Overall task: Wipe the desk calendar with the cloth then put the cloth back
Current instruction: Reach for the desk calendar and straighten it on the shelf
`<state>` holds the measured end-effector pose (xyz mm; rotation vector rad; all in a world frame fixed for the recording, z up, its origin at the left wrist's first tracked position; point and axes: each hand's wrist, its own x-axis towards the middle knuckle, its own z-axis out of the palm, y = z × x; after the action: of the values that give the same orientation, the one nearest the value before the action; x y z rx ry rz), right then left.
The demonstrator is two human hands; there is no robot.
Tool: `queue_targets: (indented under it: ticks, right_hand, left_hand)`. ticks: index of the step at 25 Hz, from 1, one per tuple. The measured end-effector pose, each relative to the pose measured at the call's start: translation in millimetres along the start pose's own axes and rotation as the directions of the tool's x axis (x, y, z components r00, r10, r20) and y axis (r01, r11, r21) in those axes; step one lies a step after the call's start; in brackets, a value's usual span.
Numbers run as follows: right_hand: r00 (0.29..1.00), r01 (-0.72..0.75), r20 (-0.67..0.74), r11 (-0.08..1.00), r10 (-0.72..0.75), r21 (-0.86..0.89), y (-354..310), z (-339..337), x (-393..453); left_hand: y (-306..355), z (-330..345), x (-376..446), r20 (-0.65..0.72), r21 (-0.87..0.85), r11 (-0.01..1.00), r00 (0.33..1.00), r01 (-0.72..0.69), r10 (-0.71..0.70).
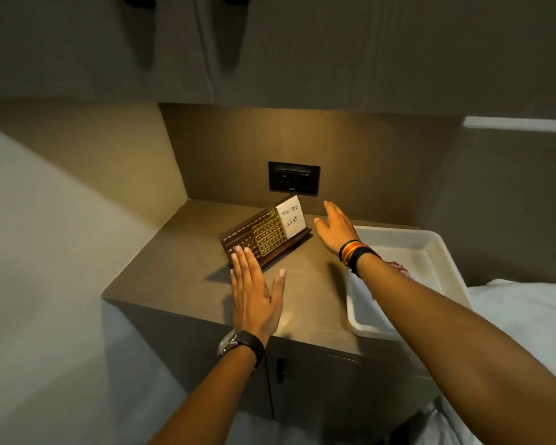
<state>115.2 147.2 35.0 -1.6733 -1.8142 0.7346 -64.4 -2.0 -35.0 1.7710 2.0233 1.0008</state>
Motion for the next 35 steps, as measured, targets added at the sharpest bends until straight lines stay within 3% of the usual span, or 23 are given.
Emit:
queue_targets:
  ticks: [4,8,13,23,35]
  right_hand:
    - [0.990,-0.117,0.077,0.993,0.116,0.011,-6.0,25.9,36.4]
    - [0.969,-0.235,0.107,0.962,0.221,0.141,-4.6,43.8,57.2]
    - [0.964,-0.253,0.159,0.923,0.214,0.288,-8.2,54.8,64.9]
    - [0.970,-0.220,-0.015,0.905,0.242,0.364,-10.4,84.5,-31.1]
    - [0.908,-0.323,-0.121,0.853,0.402,0.411,-26.1,103.5,-49.4]
  left_hand:
    - [-26.4,-15.8,11.9,-0.061,-0.051,0.982,0.981,0.180,-0.183]
    - [-29.6,-20.2,30.5,0.012,-0.184,0.944,0.961,0.273,-0.276]
    - [-20.2,-16.4,48.6,0.131,-0.377,0.856,0.935,0.353,-0.328]
    - [-57.8,-61.0,121.4,0.127,-0.499,0.748,0.891,0.437,-0.436]
    - [-85.6,-69.6,143.5,0.359,-0.478,0.781,0.901,0.401,-0.243]
